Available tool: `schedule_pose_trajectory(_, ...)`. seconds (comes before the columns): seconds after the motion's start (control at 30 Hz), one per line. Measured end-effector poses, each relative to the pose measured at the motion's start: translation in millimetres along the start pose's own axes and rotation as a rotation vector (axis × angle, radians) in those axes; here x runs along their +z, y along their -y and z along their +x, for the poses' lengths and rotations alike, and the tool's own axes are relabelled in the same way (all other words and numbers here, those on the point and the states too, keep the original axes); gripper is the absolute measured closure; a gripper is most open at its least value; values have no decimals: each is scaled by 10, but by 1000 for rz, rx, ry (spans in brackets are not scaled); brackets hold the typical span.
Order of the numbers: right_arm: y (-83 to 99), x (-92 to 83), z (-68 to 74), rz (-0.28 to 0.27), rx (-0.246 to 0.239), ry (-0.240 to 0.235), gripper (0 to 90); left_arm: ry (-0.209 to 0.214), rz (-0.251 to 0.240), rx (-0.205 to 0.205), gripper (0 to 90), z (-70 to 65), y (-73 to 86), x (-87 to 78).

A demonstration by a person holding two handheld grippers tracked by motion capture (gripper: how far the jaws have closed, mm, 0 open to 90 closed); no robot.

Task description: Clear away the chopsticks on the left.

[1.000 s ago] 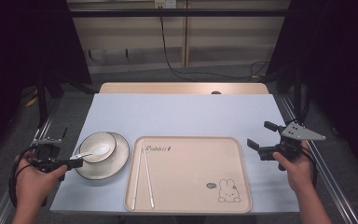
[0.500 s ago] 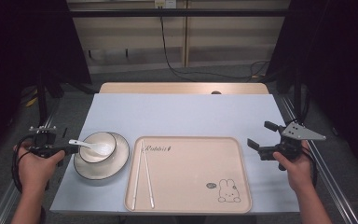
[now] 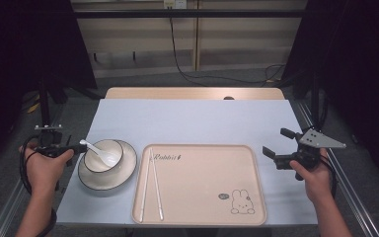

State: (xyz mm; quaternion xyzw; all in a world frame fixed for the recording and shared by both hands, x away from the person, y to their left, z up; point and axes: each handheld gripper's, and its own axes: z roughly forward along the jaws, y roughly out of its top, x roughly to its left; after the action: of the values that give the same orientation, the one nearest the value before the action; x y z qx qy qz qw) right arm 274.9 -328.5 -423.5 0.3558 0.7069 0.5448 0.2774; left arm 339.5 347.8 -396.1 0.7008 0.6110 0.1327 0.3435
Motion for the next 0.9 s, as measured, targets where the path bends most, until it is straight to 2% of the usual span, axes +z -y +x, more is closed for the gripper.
schedule_pose_trajectory(0.03,0,2,3,-2,0,7,16,-10,-7,-13,691,-1,-2,-14)
schedule_pose_trajectory(0.1,-1,2,3,-3,0,2,16,1,-32,-55,598,10,-2,-24)
schedule_pose_trajectory(0.13,-1,2,3,-4,2,4,16,-13,-34,-62,561,3,5,-3)
schedule_pose_trajectory(0.23,-2,4,3,-2,1,2,16,6,-37,-74,478,11,18,58)
schedule_pose_trajectory(0.27,-1,4,4,-2,0,3,16,-5,-50,-78,476,-2,20,84)
schedule_pose_trajectory(0.43,-1,5,7,-1,-1,2,16,25,-60,-77,496,-32,-2,200)
schedule_pose_trajectory(0.5,1,9,5,-2,-3,0,16,23,-68,-74,501,-51,-21,239)
schedule_pose_trajectory(0.53,1,8,2,2,-2,-3,16,19,-76,-86,505,-66,-26,258)
schedule_pose_trajectory(0.67,1,-1,-4,0,-3,5,16,24,-77,-79,578,-69,-41,309)
schedule_pose_trajectory(0.7,1,-1,-5,-4,1,7,16,37,-75,-80,582,-70,-45,320)
schedule_pose_trajectory(0.77,2,-1,-8,0,-1,8,16,40,-78,-108,584,-82,-52,354)
schedule_pose_trajectory(0.87,2,-1,-6,0,-2,8,16,57,-82,-104,610,-68,-68,391)
schedule_pose_trajectory(0.9,0,-3,-5,-2,-1,8,16,61,-100,-133,622,-94,-74,399)
